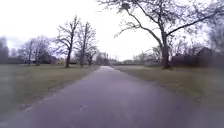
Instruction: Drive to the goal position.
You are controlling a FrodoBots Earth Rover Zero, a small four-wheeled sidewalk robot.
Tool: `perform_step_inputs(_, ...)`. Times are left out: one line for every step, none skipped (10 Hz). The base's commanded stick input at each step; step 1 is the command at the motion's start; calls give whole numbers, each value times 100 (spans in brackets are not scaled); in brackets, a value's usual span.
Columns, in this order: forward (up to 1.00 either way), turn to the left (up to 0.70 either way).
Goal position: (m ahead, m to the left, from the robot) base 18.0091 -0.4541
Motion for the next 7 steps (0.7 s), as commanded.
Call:
perform_step_inputs(100,0)
perform_step_inputs(100,0)
perform_step_inputs(100,0)
perform_step_inputs(100,0)
perform_step_inputs(100,0)
perform_step_inputs(100,0)
perform_step_inputs(100,0)
